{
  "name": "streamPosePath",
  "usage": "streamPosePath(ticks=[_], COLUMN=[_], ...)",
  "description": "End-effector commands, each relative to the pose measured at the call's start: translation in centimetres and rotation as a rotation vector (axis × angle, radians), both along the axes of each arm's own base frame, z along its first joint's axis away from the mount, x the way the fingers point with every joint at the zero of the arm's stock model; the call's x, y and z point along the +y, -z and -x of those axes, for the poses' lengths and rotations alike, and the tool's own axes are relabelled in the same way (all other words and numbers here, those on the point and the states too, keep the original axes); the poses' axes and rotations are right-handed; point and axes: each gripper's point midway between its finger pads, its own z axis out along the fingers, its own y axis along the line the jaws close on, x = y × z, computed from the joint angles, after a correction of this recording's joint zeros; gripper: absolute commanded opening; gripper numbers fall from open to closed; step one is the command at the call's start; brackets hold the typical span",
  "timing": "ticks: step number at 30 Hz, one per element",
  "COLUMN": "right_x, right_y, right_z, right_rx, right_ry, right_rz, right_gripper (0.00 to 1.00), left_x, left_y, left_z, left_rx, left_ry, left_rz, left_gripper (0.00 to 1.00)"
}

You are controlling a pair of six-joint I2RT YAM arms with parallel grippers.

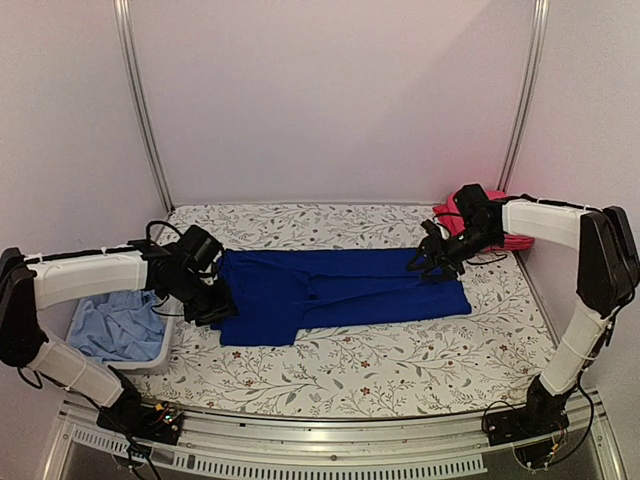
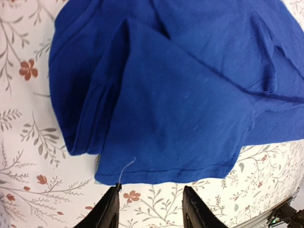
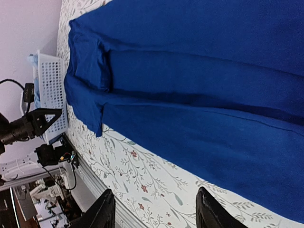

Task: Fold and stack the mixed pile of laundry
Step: Fold the 1/3-folded T-shirt at the center of the board.

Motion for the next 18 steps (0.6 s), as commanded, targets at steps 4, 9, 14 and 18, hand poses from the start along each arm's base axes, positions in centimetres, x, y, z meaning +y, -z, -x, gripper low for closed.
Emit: streamPosePath(ticks=[4, 9, 14, 18], right_x=[8.5, 10.5, 10.4, 10.1], right_y=[0.6, 2.2, 2.5, 2.5], right_z=[3.5, 4.5, 4.6, 4.7], right_rx=[-0.012, 0.018, 0.026, 0.023], right_ry=[-0.258, -0.301, -0.286, -0.279], right_rz=[-0.083, -0.084, -0.072, -0.063], right_gripper=[0.55, 0.53, 0.53, 0.53], left_x=[2.3, 1.6, 1.6, 1.7], left_y=[3.6, 5.4, 6.5, 7.4], left_z=[4.7, 5.9, 5.6, 5.2], left_rx=[0.165, 0.200, 0.194, 0.193], left_ry=[-0.111, -0.082, -0.086, -0.095], left_rz=[-0.017, -0.024, -0.046, -0.065], left_gripper=[0.44, 0.44, 0.40, 0.37])
